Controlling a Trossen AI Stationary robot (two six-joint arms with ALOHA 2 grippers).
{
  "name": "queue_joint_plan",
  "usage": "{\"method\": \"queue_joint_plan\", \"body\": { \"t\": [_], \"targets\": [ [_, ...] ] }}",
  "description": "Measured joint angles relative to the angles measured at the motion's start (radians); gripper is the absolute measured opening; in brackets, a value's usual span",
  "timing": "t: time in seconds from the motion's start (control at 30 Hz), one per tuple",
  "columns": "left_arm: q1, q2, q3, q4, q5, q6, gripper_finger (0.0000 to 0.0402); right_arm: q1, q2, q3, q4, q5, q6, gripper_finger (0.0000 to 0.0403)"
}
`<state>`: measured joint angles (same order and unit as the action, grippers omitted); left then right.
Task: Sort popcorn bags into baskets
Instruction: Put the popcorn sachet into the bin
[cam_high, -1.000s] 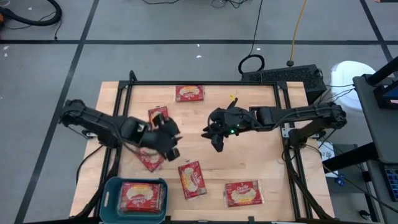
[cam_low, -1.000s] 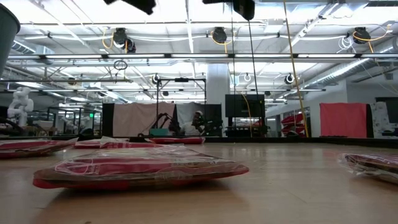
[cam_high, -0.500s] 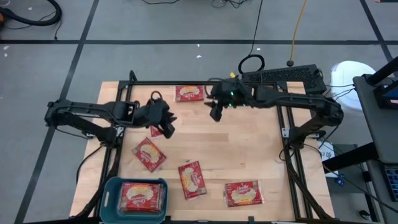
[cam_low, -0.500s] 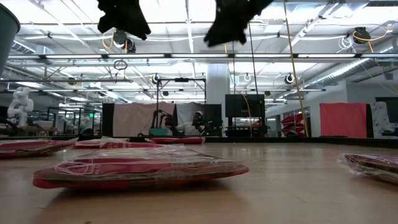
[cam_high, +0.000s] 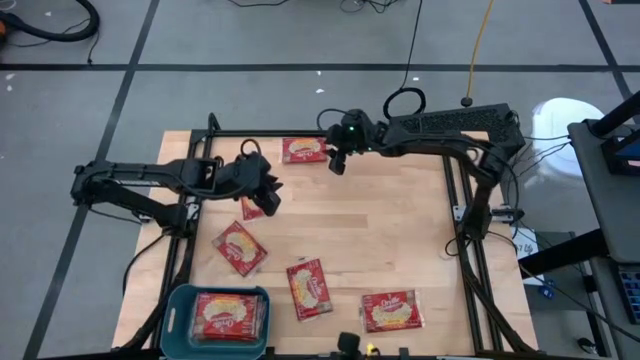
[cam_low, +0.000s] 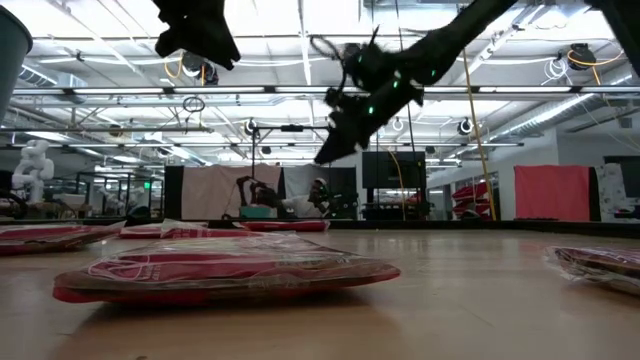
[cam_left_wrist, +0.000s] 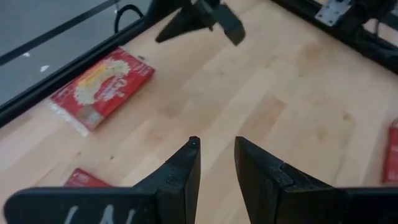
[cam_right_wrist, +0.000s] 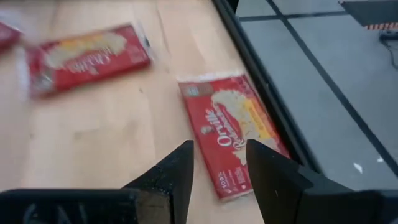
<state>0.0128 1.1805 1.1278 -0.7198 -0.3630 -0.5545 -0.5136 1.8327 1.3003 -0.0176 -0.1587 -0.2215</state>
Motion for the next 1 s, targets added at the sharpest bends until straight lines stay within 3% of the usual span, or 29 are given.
{"method": "queue_joint_plan", "body": {
  "t": [0.4,0.57,0.8,1.0],
  "targets": [
    [0.123,0.005,0.000,-0.046,-0.002,0.043,0.0102,-0.045,0.152,0.022,-0.009,-0.004,-0.051,0.0142],
    [0.147,0.005,0.000,-0.044,0.009,0.056,0.0102,-0.064,0.231,0.111,-0.020,-0.077,-0.051,0.0142],
    [0.166,0.005,0.000,-0.045,0.059,0.085,0.0102,-0.068,0.329,0.264,-0.235,-0.104,0.012,0.0141],
    [0.167,0.005,0.000,-0.046,0.059,0.092,0.0102,-0.059,0.334,0.275,-0.396,-0.109,0.061,0.0141]
  ]
}}
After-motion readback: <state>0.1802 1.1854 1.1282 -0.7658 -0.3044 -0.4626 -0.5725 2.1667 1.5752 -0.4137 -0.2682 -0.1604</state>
